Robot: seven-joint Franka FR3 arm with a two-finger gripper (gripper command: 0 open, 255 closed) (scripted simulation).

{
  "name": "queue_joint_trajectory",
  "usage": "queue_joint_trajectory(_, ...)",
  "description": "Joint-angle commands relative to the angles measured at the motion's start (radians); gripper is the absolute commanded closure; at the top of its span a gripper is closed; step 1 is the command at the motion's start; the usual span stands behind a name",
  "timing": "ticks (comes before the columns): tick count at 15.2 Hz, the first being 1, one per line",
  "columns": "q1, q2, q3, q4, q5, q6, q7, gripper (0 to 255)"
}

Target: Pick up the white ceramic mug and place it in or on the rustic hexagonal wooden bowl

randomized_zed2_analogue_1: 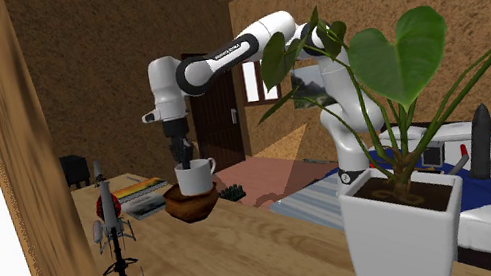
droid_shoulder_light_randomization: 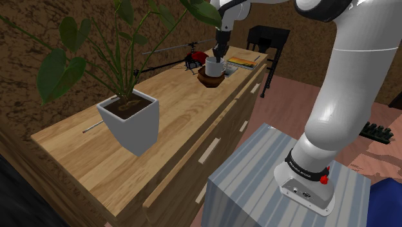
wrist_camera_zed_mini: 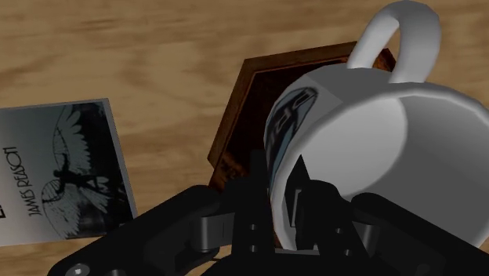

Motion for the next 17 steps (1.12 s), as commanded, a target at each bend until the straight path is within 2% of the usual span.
queue_joint_trajectory(1,0.000,0.000,0.000,0.000,0.000,0.000,0.000,0)
queue_joint_trajectory(6,0.000,0.000,0.000,0.000,0.000,0.000,0.000,0)
queue_joint_trajectory(10,-0.004,-0.016,-0.004,0.106,-0.007,-0.121,0.005,0)
queue_joint_trajectory(17,-0.004,-0.016,-0.004,0.106,-0.007,-0.121,0.005,0)
